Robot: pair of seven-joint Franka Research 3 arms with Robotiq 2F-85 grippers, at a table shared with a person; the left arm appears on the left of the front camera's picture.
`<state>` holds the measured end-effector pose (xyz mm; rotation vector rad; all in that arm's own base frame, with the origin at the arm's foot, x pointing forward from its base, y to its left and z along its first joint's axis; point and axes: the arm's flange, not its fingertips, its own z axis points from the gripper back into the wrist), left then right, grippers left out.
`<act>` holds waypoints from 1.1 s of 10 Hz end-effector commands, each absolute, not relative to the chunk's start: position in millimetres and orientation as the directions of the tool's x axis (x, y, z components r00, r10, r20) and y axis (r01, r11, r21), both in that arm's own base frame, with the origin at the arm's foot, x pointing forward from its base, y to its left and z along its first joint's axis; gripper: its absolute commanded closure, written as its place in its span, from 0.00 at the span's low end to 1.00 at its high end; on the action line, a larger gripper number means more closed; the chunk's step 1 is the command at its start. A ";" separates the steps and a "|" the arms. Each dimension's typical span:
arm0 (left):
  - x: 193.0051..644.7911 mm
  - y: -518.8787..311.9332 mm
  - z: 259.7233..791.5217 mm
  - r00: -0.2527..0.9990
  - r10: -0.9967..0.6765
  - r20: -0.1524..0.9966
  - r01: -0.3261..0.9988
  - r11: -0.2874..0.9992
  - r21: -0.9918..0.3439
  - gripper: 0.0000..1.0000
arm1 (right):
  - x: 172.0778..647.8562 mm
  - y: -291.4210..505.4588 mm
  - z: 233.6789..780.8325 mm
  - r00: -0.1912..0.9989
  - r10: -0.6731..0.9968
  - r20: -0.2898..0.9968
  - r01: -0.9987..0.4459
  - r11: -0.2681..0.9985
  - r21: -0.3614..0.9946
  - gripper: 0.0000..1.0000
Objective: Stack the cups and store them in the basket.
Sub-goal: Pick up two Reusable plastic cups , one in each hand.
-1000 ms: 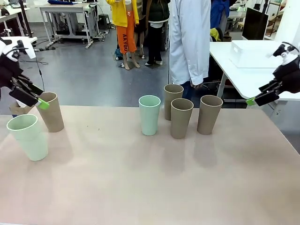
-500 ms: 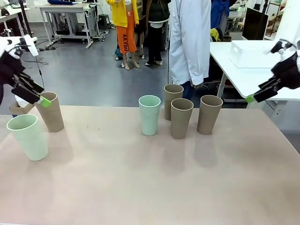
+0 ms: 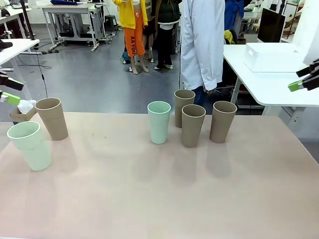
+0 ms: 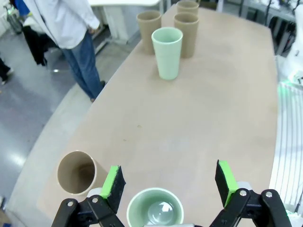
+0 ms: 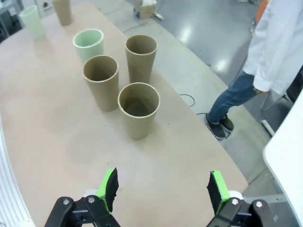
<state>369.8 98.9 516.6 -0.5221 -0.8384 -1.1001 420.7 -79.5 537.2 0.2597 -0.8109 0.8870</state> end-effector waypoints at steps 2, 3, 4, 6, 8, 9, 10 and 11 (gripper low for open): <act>354.7 132.8 507.9 0.147 -0.492 0.858 0.941 0.337 0.032 0.00 | 407.3 -111.5 518.1 0.337 0.536 0.774 -0.810 0.584 -0.052 0.00; 349.7 143.1 507.2 0.158 -0.476 0.865 0.929 0.368 0.033 0.00 | 404.6 -116.5 514.6 0.339 0.516 0.787 -0.810 0.585 -0.035 0.00; 344.4 151.7 505.7 0.169 -0.462 0.871 0.908 0.416 0.044 0.00 | 402.9 -119.8 510.5 0.344 0.506 0.791 -0.807 0.590 -0.026 0.00; 336.5 159.2 505.2 0.166 -0.449 0.878 0.891 0.450 0.062 0.00 | 403.5 -123.8 503.5 0.357 0.488 0.797 -0.799 0.601 -0.010 0.00; 335.9 160.7 504.8 0.171 -0.447 0.878 0.887 0.457 0.060 0.00 | 406.1 -124.7 499.0 0.367 0.474 0.801 -0.793 0.609 0.003 0.00; 336.0 159.1 506.2 0.201 -0.436 0.877 0.873 0.487 0.042 0.00 | 406.8 -122.7 497.6 0.395 0.443 0.805 -0.776 0.630 0.034 0.00; 334.5 166.6 508.2 0.201 -0.451 0.870 0.881 0.472 0.042 0.00 | 402.6 -124.9 500.9 0.391 0.475 0.789 -0.785 0.619 0.017 0.00; 334.5 166.6 508.2 0.201 -0.451 0.870 0.881 0.472 0.042 0.00 | 402.6 -124.9 500.9 0.391 0.475 0.789 -0.785 0.619 0.017 0.00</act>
